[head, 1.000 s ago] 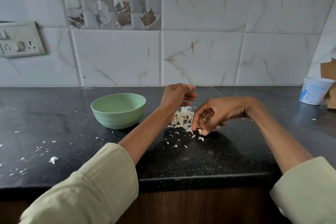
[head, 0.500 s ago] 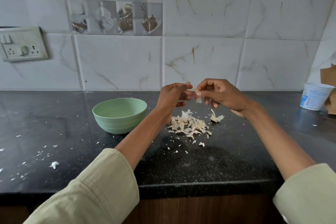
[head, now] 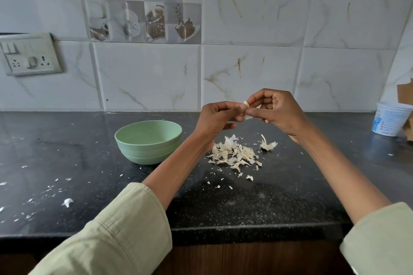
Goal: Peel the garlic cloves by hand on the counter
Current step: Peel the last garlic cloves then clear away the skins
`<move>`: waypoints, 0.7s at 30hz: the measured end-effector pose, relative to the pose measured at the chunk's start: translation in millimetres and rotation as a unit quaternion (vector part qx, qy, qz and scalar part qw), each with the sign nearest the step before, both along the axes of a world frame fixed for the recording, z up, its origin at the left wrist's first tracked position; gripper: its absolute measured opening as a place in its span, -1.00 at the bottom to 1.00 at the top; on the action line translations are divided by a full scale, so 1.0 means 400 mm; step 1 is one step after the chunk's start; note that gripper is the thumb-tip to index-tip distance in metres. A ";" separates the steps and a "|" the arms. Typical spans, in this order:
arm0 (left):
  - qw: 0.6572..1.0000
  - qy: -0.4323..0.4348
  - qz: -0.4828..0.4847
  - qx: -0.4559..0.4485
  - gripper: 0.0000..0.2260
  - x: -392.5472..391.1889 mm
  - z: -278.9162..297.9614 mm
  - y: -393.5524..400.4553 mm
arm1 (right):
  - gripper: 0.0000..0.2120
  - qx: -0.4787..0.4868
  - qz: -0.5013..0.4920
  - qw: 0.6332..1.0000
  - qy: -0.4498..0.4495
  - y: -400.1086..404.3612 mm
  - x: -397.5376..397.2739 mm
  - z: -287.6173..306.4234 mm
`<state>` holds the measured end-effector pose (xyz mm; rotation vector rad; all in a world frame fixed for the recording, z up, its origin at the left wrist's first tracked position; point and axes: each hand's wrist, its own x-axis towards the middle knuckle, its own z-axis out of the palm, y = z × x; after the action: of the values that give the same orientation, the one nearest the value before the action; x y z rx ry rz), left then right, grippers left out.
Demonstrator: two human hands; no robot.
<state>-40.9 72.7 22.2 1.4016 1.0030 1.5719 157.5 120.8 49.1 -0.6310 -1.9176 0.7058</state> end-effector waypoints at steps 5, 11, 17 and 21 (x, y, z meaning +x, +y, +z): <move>1.000 -0.004 0.014 -0.002 -0.81 0.000 0.002 0.004 | -0.78 0.039 -0.018 0.999 -0.020 0.004 -0.002 -0.002; 0.999 0.011 0.031 0.012 -0.82 -0.002 0.004 0.000 | -0.86 0.048 -0.029 0.998 -0.019 0.005 -0.008 -0.002; 0.998 0.028 0.052 0.023 -0.90 0.001 0.007 -0.004 | -0.86 0.075 -0.049 0.996 -0.020 -0.002 -0.010 -0.001; 0.998 0.031 0.057 0.026 -0.90 0.006 0.008 -0.007 | -0.87 0.090 -0.058 0.994 -0.026 -0.006 -0.009 0.001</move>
<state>-38.5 69.9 25.4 1.4579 1.1043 1.6565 153.9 118.3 49.5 -0.6469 -1.9486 0.4416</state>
